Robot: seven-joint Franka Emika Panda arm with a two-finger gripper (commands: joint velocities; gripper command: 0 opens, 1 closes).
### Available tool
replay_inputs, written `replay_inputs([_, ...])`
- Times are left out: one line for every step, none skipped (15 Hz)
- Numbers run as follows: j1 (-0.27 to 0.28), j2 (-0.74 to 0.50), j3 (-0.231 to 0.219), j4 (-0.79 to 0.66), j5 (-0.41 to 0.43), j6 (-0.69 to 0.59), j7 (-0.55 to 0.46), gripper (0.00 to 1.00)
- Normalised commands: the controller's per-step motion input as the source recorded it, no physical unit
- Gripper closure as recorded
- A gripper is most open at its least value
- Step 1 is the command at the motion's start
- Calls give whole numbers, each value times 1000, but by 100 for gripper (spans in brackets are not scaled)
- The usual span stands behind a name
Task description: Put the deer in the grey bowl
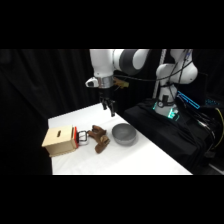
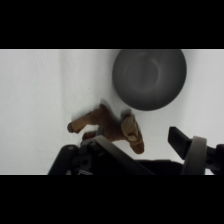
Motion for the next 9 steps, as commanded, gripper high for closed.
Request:
replay_inputs([-21,20,19,64,50,-34,-11,0])
replay_inputs([-17,51,24,142,88,-47,28,0])
replay_inputs([-10,82,32,211,127,-74,60,0])
replay_inputs([-4,114,39,278,157,-113,74,0])
replay_inputs([2,157,42,347,159,-127,143,0])
replay_inputs([2,192,40,393,164,-133,175,0])
replay_inputs([1,220,34,420,142,-141,194,0])
replay_inputs([-6,265,22,453,121,-129,224,0])
replay_inputs([-15,301,11,468,123,-120,242,0])
